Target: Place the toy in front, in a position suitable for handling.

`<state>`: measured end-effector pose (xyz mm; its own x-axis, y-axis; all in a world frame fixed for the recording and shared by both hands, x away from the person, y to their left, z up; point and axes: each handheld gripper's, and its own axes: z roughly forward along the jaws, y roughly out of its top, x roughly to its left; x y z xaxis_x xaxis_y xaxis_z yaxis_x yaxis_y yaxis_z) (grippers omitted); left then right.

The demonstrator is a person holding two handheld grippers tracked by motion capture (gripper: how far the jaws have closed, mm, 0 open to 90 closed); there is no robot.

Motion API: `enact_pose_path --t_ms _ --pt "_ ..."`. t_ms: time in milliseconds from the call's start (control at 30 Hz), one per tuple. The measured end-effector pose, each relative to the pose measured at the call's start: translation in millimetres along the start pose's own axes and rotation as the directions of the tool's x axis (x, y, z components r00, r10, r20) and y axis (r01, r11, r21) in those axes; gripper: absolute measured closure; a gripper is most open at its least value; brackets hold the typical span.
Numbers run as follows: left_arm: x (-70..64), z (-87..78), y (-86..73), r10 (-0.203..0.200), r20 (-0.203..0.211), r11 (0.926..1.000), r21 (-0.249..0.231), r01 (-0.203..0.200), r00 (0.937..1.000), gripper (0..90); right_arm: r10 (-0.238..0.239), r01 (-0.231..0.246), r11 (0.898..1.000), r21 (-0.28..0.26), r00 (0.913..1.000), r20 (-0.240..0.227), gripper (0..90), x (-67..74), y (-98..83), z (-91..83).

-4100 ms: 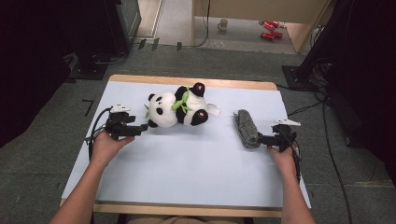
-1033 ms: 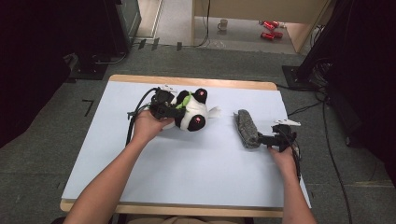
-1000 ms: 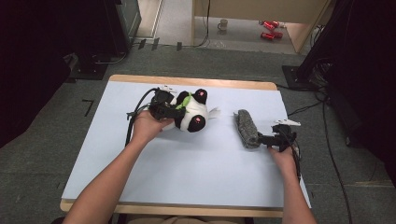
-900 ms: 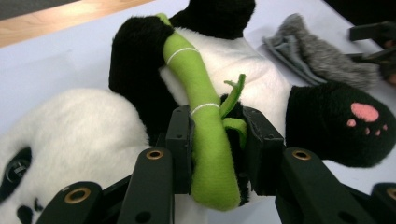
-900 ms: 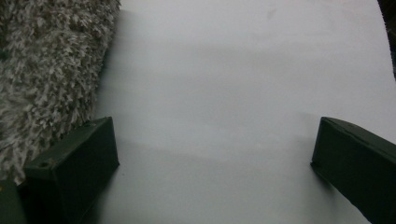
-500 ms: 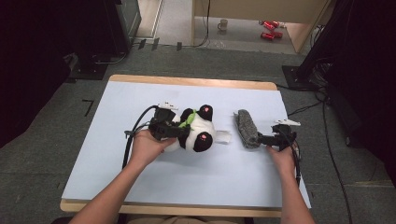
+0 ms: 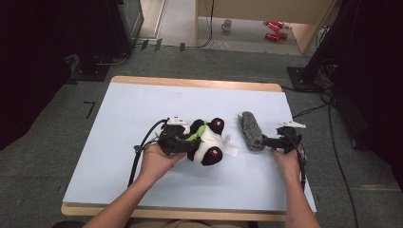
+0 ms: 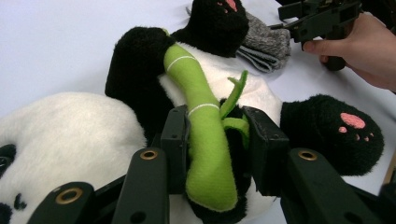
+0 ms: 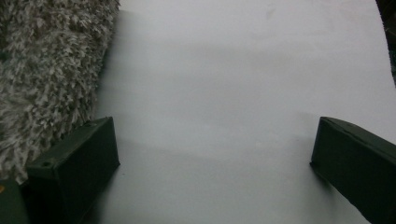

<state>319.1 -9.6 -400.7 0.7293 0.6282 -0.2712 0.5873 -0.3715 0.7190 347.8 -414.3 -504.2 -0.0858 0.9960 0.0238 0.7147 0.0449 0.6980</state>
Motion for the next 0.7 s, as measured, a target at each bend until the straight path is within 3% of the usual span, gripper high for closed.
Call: enact_pose_path --t_ms 167,200,367,500,533,600,633,700 --pt "2.3 0.5 -3.7 0.010 0.023 0.9999 -0.014 -0.009 0.9997 57.4 0.010 -0.010 1.000 0.002 0.9999 0.005 4.9 0.0 0.8 -1.9" --pt "3.4 0.0 -3.5 0.006 0.049 0.9999 -0.014 -0.005 0.9988 55.1 0.013 -0.013 1.000 0.000 0.9999 0.007 14.3 -0.3 1.9 -4.8" --pt "8.7 -2.2 -2.3 -0.013 0.124 0.9999 -0.008 0.014 0.9922 43.2 0.020 -0.021 1.000 -0.016 0.9997 -0.009 19.4 -1.2 5.3 -10.1" --pt "7.5 -6.0 -2.9 0.025 0.106 0.9994 -0.026 -0.023 0.9940 38.6 0.008 -0.009 0.999 -0.034 0.9999 -0.015 23.2 0.4 10.0 -16.5" --pt "6.9 -10.8 -2.8 0.051 0.096 0.9977 -0.049 -0.046 0.9941 37.6 0.007 -0.008 0.999 -0.050 0.9998 -0.018 25.5 1.3 11.5 -19.7" --pt "7.0 -12.9 -2.2 0.056 0.094 0.9975 -0.049 -0.051 0.9941 36.1 0.012 -0.013 0.998 -0.060 0.9996 -0.027 27.7 2.5 14.6 -24.2" --pt "8.3 -19.3 0.1 0.080 0.084 0.9956 -0.054 -0.076 0.9933 34.5 0.016 -0.018 0.998 -0.063 0.9991 -0.040 28.9 3.8 17.5 -27.2" --pt "9.9 -25.9 1.4 0.094 0.067 0.9940 -0.063 -0.089 0.9933 33.5 0.016 -0.021 0.997 -0.080 0.9980 -0.062 31.1 7.9 21.4 -32.0"
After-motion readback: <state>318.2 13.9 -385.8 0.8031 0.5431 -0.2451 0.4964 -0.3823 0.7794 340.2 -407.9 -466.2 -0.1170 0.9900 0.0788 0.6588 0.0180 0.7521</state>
